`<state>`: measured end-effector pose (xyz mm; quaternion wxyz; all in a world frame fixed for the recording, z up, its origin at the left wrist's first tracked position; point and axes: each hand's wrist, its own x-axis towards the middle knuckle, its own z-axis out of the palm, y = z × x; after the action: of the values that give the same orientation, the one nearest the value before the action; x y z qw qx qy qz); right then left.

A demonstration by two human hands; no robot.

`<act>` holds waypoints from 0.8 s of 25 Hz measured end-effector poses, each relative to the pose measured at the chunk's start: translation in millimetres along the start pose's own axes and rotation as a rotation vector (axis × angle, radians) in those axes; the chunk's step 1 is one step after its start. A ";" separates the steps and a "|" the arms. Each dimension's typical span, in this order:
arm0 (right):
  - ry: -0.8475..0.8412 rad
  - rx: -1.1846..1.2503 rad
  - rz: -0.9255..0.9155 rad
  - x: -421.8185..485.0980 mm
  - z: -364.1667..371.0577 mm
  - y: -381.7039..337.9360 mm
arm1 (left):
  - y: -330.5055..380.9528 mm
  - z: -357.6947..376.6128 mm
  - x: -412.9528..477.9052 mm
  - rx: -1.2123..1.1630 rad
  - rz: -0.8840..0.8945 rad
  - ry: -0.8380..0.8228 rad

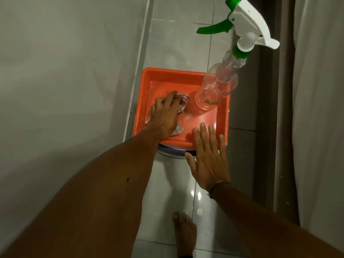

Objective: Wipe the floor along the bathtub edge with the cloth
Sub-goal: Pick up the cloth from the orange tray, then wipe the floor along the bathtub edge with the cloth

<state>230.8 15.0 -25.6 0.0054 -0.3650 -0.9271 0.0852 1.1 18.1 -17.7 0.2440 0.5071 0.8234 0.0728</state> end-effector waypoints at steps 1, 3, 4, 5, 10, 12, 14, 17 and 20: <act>0.006 0.003 -0.003 0.0 -3.8 -1.5 | 2.1 -6.3 -4.2 -0.011 0.000 0.015; 0.031 -0.005 -0.024 -2.6 -15.7 -6.2 | 8.5 -22.9 -16.1 -0.020 -0.005 0.043; 0.042 -0.007 -0.037 -6.0 -23.9 -9.8 | 12.7 -32.8 -24.0 -0.019 -0.006 0.060; 0.050 -0.005 -0.044 -11.5 -33.3 -14.3 | 16.8 -43.0 -33.7 -0.020 -0.006 0.082; 0.005 -0.001 -0.023 -58.9 -76.1 -42.1 | 27.8 -75.7 -119.6 0.007 -0.011 0.160; -0.017 -0.002 -0.010 -86.9 -80.1 -53.9 | 24.4 -70.0 -166.6 0.009 -0.010 0.138; -0.037 -0.015 0.012 -121.4 -76.7 -68.5 | 15.6 -53.5 -218.5 0.005 -0.041 0.097; -0.090 -0.076 0.055 -179.5 -58.2 -90.7 | -5.0 -7.5 -293.5 0.022 -0.094 0.038; -0.149 -0.089 0.083 -238.4 -34.0 -109.6 | -23.8 44.7 -356.0 0.050 -0.163 -0.064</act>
<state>334.1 -220.2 38.1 -0.0836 -0.3954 -0.9120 0.0709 133.8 -308.8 51.4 0.2628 0.4463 0.8553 0.0158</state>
